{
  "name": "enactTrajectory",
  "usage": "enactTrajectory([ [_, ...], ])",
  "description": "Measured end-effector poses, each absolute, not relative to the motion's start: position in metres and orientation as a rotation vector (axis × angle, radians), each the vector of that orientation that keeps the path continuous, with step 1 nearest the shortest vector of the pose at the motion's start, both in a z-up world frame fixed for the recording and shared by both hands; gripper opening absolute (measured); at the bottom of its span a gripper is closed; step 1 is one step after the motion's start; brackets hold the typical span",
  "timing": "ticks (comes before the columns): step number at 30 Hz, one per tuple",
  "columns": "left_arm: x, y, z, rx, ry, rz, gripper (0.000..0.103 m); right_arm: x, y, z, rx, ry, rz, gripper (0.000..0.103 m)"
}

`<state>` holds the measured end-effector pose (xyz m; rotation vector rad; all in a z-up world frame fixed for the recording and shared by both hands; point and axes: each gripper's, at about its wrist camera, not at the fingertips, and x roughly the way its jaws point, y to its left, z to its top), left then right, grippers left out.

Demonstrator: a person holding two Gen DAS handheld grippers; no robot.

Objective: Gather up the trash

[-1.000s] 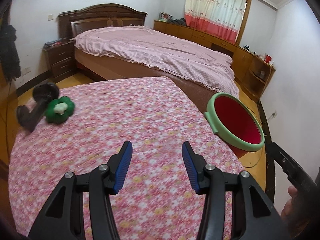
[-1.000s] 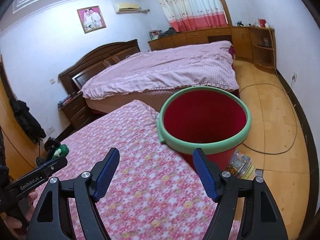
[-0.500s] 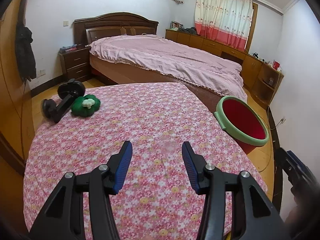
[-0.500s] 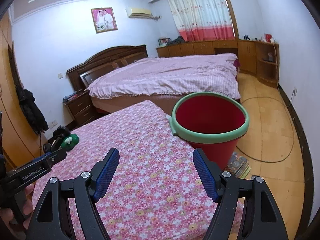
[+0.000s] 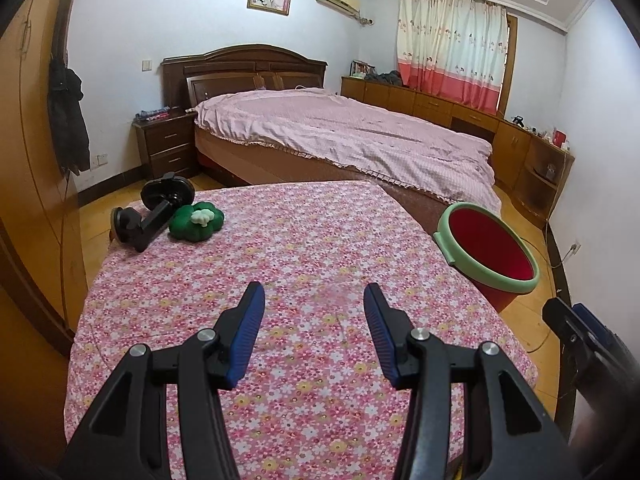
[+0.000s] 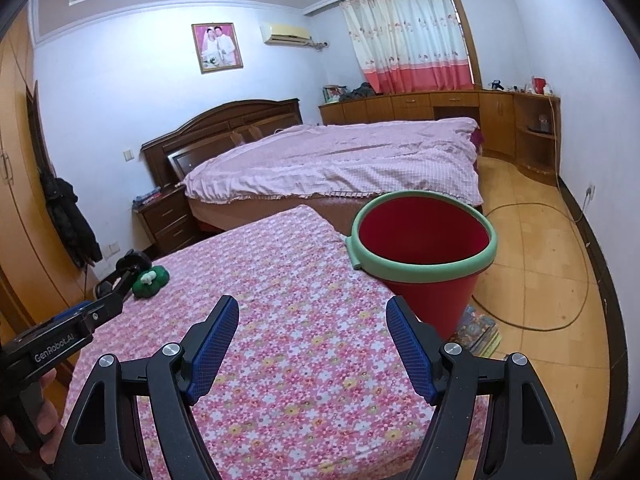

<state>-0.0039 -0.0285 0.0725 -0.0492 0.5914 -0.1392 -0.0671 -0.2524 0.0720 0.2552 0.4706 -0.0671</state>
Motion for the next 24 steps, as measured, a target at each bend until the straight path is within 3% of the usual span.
enactTrajectory([
  [24,-0.0074,-0.0221,0.0756,-0.059,0.567,-0.119,0.052,-0.0722,-0.2528,0.0754,0.256,0.468,-0.06,0.077],
])
